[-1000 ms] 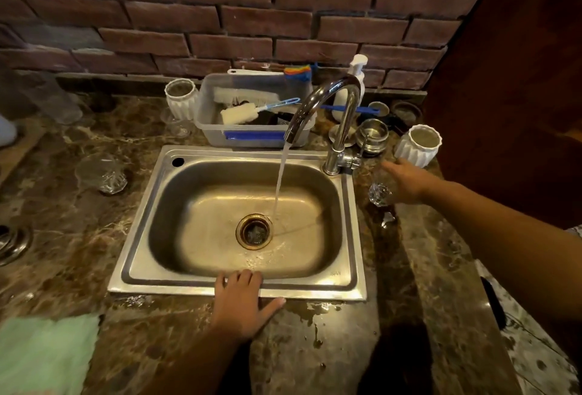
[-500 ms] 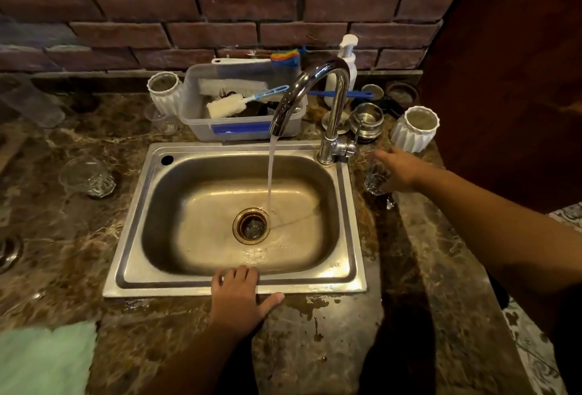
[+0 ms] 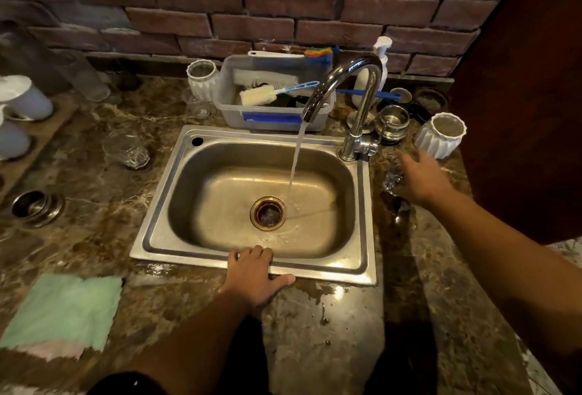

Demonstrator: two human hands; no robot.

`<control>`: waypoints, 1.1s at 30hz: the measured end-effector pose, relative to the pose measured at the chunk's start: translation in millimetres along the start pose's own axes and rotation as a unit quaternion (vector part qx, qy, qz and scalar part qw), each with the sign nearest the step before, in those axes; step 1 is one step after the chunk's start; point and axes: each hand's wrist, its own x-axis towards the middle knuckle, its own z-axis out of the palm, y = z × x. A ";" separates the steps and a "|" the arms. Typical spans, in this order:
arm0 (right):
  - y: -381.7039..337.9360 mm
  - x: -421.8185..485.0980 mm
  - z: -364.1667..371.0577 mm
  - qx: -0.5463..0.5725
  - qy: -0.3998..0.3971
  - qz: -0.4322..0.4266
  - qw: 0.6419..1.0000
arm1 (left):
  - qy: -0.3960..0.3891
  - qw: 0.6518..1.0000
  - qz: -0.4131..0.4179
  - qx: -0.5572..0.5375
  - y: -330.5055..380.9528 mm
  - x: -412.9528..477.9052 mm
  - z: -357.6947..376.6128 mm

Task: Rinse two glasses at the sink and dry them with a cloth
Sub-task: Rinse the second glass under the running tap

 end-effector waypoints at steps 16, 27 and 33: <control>-157.6 -91.8 20.3 0.087 -0.139 -0.092 0.982 | 0.044 0.999 0.020 0.009 -92.7 -19.7 -11.7; -310.8 -76.4 34.6 0.080 -0.163 -0.193 0.964 | 0.093 0.995 0.040 0.018 -224.5 -23.6 -27.4; -401.2 -39.4 24.9 0.056 -0.143 -0.269 0.951 | 0.155 0.986 0.065 0.002 -233.1 -16.9 -14.5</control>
